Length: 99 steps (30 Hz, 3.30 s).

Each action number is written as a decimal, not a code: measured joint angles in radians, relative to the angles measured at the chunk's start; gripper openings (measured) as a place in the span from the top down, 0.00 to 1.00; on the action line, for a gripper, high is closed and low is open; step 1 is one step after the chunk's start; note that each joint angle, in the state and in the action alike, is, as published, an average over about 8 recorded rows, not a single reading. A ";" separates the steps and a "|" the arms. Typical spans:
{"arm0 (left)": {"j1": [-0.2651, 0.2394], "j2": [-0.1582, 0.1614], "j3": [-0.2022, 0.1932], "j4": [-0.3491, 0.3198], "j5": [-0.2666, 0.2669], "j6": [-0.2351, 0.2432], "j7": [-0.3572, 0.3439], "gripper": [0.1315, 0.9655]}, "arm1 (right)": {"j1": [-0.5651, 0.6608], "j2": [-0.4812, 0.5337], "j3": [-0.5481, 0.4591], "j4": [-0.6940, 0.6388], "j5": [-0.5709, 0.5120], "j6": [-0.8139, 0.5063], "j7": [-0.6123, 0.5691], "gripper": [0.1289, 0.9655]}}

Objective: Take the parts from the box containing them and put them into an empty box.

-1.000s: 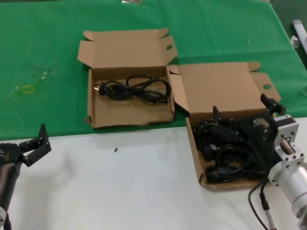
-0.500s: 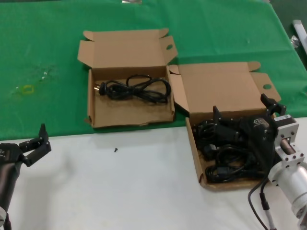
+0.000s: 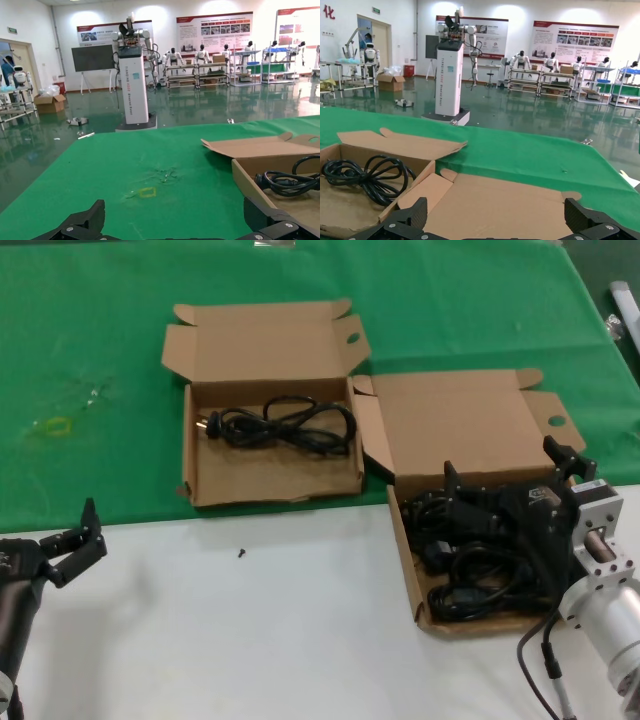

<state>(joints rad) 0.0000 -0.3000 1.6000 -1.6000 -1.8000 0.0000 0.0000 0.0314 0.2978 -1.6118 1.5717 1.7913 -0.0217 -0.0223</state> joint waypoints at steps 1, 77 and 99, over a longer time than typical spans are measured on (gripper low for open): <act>0.000 0.000 0.000 0.000 0.000 0.000 0.000 0.00 | 0.000 0.000 0.000 0.000 0.000 0.000 0.000 0.00; 0.000 0.000 0.000 0.000 0.000 0.000 0.000 0.00 | 0.000 0.000 0.000 0.000 0.000 0.000 0.000 0.00; 0.000 0.000 0.000 0.000 0.000 0.000 0.000 0.00 | 0.000 0.000 0.000 0.000 0.000 0.000 0.000 0.00</act>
<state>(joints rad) 0.0000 -0.3000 1.6000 -1.6000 -1.8000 0.0000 0.0000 0.0314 0.2978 -1.6118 1.5717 1.7913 -0.0217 -0.0223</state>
